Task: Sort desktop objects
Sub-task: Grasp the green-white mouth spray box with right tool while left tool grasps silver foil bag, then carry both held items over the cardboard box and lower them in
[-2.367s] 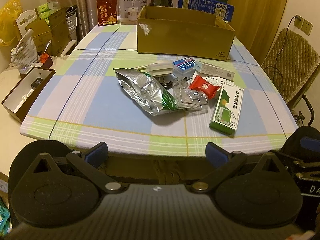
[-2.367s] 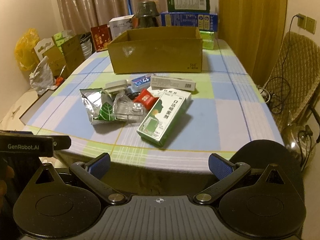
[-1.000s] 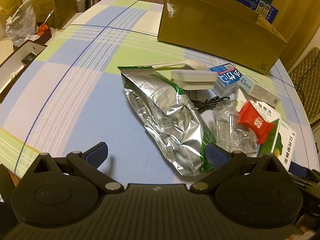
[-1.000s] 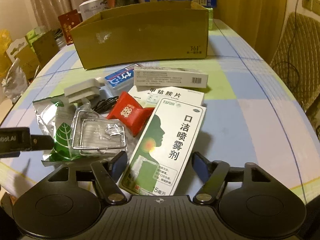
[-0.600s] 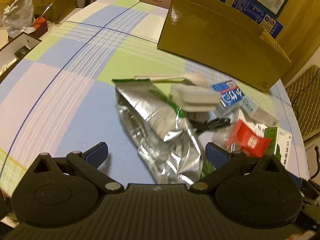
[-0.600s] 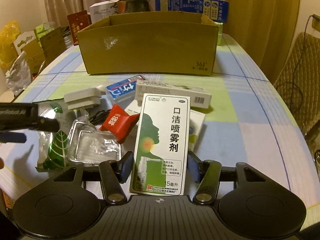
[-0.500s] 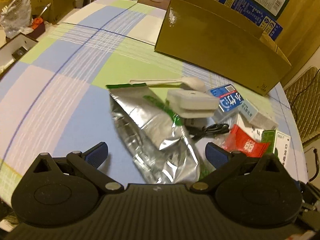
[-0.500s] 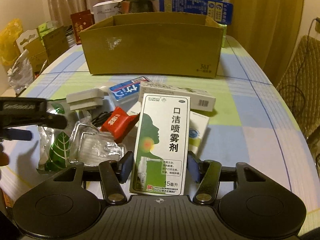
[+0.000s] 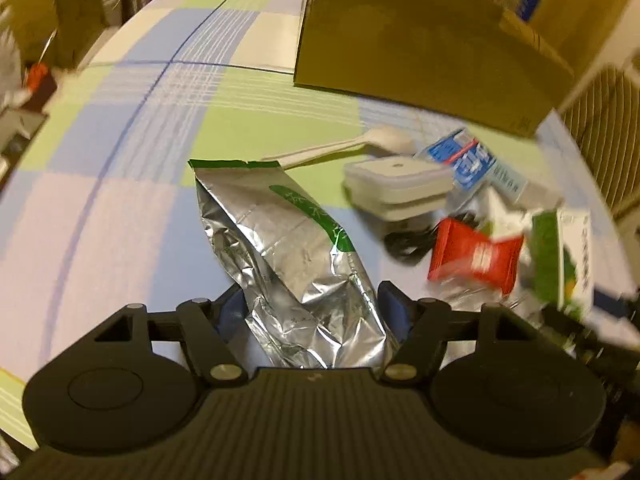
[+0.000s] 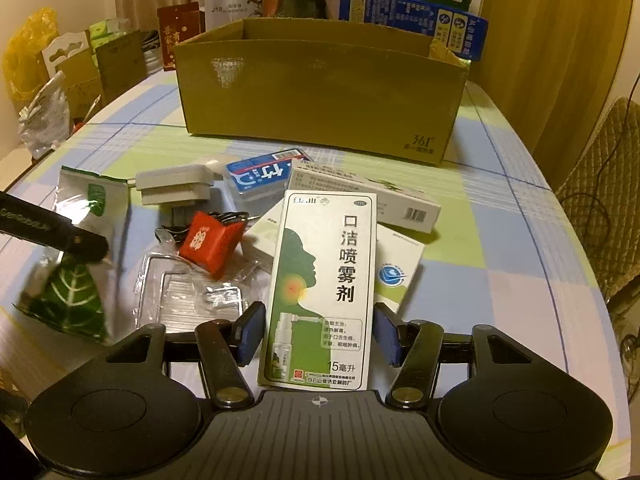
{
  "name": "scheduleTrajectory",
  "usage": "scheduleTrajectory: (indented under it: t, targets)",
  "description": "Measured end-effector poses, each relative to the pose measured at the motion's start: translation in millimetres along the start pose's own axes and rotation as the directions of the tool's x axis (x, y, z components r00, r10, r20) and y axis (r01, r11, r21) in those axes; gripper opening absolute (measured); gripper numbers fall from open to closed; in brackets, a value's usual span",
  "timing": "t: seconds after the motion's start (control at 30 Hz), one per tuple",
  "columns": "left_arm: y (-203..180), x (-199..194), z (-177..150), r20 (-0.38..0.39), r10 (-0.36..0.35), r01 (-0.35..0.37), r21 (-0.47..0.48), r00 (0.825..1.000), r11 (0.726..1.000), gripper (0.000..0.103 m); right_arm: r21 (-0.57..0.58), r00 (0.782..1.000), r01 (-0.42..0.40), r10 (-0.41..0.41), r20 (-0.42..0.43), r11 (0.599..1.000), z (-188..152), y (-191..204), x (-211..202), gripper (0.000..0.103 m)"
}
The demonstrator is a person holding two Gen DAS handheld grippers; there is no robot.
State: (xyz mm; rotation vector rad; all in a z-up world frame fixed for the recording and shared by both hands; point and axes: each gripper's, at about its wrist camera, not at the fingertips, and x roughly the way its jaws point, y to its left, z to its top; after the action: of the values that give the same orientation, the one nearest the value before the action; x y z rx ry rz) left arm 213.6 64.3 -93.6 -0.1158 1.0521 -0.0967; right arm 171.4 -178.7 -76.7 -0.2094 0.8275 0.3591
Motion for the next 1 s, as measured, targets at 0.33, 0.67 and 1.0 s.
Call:
scheduleTrajectory:
  t: [0.33, 0.67, 1.0]
  targets:
    - [-9, 17, -6, 0.003, 0.075, -0.075, 0.06, 0.997, 0.995, 0.075, -0.046, 1.0, 0.018, -0.018, -0.007, 0.999, 6, 3, 14, 0.06]
    - [-6, 1, 4, 0.02, 0.078, -0.079, 0.102, 0.997, 0.992, 0.05, -0.002, 0.999, -0.01, 0.01, 0.045, 1.0, 13, -1, 0, 0.053]
    - [-11, -37, 24, 0.054, 0.073, -0.081, 0.164, 0.996, 0.983, 0.05, 0.011, 0.995, -0.051, 0.05, 0.088, 0.999, 40, -10, -21, 0.053]
